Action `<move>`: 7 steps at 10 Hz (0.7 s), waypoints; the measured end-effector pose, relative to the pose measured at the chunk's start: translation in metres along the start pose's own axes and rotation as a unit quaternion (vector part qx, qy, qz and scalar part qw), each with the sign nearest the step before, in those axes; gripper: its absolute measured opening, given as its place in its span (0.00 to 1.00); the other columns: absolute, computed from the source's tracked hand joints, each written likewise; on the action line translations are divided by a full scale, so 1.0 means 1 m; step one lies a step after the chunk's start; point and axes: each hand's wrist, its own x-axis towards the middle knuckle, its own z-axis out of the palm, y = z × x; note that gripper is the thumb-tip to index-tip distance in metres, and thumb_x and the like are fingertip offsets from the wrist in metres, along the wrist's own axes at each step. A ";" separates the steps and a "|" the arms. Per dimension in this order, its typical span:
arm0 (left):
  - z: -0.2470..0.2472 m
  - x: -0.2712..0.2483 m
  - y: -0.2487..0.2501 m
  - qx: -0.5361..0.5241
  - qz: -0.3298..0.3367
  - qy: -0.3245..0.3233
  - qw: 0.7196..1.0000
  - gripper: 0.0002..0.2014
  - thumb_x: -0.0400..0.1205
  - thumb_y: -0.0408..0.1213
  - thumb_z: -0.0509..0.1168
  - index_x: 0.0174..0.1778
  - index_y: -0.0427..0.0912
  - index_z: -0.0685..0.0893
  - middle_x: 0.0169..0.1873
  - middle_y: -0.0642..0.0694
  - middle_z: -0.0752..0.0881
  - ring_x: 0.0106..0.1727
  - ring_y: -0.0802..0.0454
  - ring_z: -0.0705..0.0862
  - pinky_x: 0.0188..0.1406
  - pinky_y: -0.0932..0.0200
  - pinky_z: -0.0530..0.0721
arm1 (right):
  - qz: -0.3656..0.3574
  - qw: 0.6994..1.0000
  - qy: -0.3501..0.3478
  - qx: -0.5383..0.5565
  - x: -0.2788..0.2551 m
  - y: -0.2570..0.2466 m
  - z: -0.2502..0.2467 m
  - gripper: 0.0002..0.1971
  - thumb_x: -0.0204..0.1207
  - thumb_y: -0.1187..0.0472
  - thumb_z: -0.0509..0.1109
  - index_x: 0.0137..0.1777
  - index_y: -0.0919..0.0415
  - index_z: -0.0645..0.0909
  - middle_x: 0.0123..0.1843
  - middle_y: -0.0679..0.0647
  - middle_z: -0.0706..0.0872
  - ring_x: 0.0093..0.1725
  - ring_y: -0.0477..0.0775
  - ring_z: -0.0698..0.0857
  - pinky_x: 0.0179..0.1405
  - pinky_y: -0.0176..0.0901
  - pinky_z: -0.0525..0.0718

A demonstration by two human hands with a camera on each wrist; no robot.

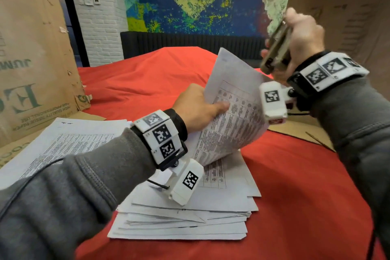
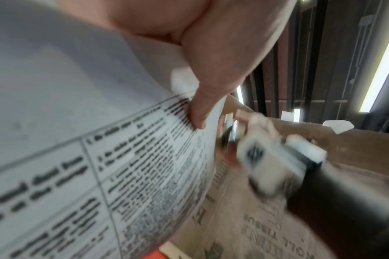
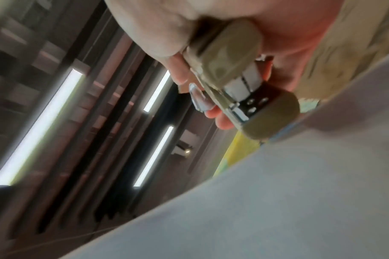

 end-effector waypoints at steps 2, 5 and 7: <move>-0.143 -0.020 0.015 0.007 -0.007 0.125 0.992 0.26 0.71 0.55 0.84 0.54 0.38 0.92 0.54 0.44 0.95 0.57 0.46 0.93 0.66 0.44 0.88 | 0.139 0.865 -0.134 -0.463 0.020 0.073 -0.107 0.16 0.63 0.54 0.82 0.39 0.69 0.86 0.37 0.72 0.88 0.23 0.61 0.84 0.28 0.46 0.81; -0.257 -0.081 -0.122 0.239 -0.366 0.132 0.890 0.40 0.66 0.60 0.82 0.59 0.28 0.88 0.50 0.25 0.90 0.34 0.43 0.80 0.47 0.41 0.85 | 0.165 0.673 -0.229 -0.684 0.046 0.260 -0.349 0.37 0.23 0.38 0.91 0.30 0.63 0.91 0.32 0.64 0.91 0.40 0.69 0.91 0.47 0.63 0.91; -0.272 -0.074 -0.195 0.347 -0.415 0.011 0.841 0.41 0.60 0.75 0.79 0.54 0.42 0.91 0.51 0.42 0.93 0.51 0.41 0.91 0.57 0.46 0.89 | 0.093 0.624 -0.253 -0.733 0.075 0.284 -0.314 0.28 0.35 0.42 0.94 0.27 0.61 0.89 0.30 0.63 0.90 0.39 0.66 0.90 0.43 0.58 0.89</move>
